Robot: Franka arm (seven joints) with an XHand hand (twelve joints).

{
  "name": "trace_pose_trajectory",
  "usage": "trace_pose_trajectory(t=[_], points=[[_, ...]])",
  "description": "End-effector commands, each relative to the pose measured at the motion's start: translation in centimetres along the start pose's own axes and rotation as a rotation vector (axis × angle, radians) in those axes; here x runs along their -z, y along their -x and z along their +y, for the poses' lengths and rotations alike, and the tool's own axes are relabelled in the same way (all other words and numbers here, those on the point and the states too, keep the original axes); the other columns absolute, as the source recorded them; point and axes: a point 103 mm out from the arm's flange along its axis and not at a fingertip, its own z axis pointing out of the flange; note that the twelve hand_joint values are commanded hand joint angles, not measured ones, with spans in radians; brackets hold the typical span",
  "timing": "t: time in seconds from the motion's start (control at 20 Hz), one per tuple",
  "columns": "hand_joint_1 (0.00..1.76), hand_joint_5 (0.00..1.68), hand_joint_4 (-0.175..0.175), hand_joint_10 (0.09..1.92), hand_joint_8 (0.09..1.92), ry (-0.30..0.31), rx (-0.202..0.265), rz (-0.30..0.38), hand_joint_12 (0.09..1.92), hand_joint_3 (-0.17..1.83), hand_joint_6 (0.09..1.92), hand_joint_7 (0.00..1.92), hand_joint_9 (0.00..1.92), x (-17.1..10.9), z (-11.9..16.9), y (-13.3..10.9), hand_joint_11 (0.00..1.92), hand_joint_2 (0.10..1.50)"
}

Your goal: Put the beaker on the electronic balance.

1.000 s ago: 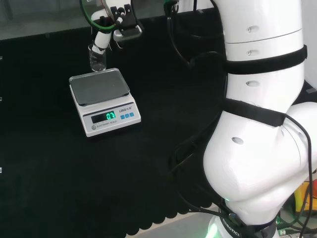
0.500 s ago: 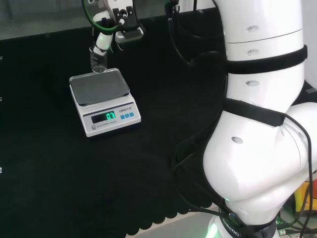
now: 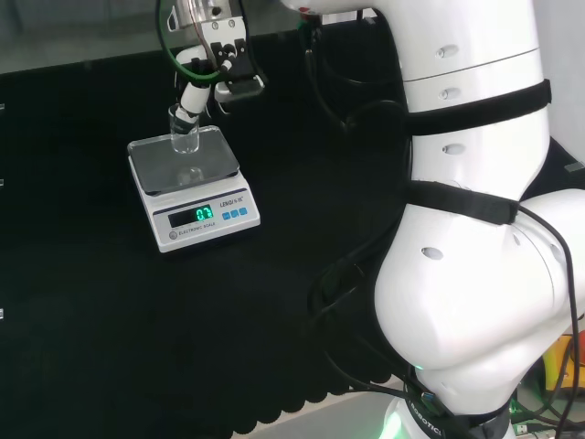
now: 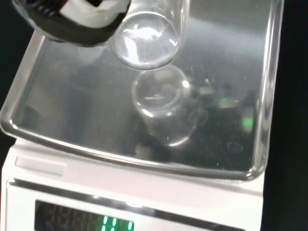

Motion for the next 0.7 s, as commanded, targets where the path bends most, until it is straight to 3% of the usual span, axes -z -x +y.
trace_pose_trajectory(t=[0.05,0.6,0.7], points=[[1.12,1.06,-0.032,0.31,0.79,0.024,-0.006,0.014,0.73,0.01,0.89,1.08,1.28,-1.0,1.1,1.3,1.36,1.07],[1.12,1.06,-0.04,0.3,0.79,0.005,-0.032,-0.047,0.72,0.01,0.89,1.08,1.28,-3.2,3.4,-0.7,1.37,1.07],[1.12,1.06,-0.041,0.3,0.79,0.008,-0.03,-0.041,0.72,0.01,0.89,1.08,1.28,-3.2,2.9,0.6,1.37,1.07]])
